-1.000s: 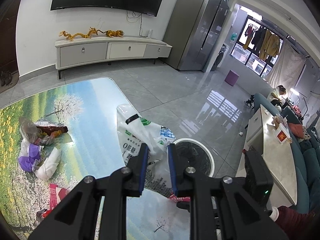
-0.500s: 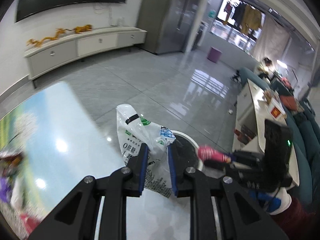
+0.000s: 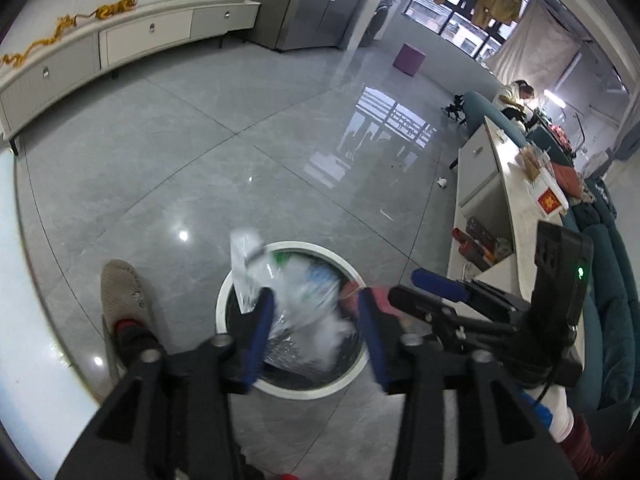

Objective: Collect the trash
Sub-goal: 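Drop the white bag and the pink NB bag into the bin, opening both tools, then return to the table and grasp the clear plastic wrap with the left tool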

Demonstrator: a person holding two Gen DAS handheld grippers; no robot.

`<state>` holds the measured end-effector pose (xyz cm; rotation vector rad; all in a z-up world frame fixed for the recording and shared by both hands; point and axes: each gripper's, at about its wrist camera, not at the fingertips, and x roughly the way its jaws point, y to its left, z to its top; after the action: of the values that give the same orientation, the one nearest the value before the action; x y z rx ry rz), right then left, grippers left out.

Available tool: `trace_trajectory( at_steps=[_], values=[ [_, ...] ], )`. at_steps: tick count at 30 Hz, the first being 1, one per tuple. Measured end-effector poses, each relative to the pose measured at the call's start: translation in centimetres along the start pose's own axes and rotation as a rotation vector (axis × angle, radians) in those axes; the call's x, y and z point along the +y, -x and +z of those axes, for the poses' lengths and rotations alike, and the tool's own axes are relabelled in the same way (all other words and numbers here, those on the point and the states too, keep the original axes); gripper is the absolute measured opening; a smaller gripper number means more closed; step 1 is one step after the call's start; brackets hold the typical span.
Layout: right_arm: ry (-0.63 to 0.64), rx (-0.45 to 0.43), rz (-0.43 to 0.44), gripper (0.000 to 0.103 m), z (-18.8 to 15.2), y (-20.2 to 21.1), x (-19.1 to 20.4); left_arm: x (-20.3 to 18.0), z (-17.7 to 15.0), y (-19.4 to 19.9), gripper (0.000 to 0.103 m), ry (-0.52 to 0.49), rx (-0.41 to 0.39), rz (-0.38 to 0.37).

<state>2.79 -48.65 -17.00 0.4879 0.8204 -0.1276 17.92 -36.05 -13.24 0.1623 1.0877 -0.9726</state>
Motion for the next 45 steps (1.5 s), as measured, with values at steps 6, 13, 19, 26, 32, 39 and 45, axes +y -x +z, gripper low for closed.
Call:
trace_trajectory(
  at_steps=[6,13,19,26,32,39,45],
  values=[
    [-0.024,-0.007,-0.05,0.069,0.5,0.1,-0.6,0.9,0.2,0.6,0.052,0.021,-0.012,0.008],
    [-0.065,-0.11,-0.044,0.097,1.4,4.1,0.1,1.5,-0.8,7.4,0.052,0.011,-0.16,0.067],
    [-0.025,-0.269,0.037,0.103,3.1,9.7,4.1,3.8,-2.2,15.1,0.052,0.013,-0.25,0.137],
    [0.103,-0.347,0.159,0.103,4.8,12.8,11.9,9.9,-6.5,24.6,0.052,0.073,-0.352,0.266],
    [0.173,-0.277,0.244,0.103,5.4,11.4,18.3,16.1,-12.3,30.7,0.052,0.16,-0.403,0.394],
    [0.329,-0.155,0.31,0.068,3.8,8.6,27.1,23.7,-19.3,34.3,0.052,0.288,-0.408,0.478],
    [0.414,0.016,0.404,0.051,1.2,2.7,34.2,29.2,-21.5,34.2,0.052,0.38,-0.375,0.46]
  ],
)
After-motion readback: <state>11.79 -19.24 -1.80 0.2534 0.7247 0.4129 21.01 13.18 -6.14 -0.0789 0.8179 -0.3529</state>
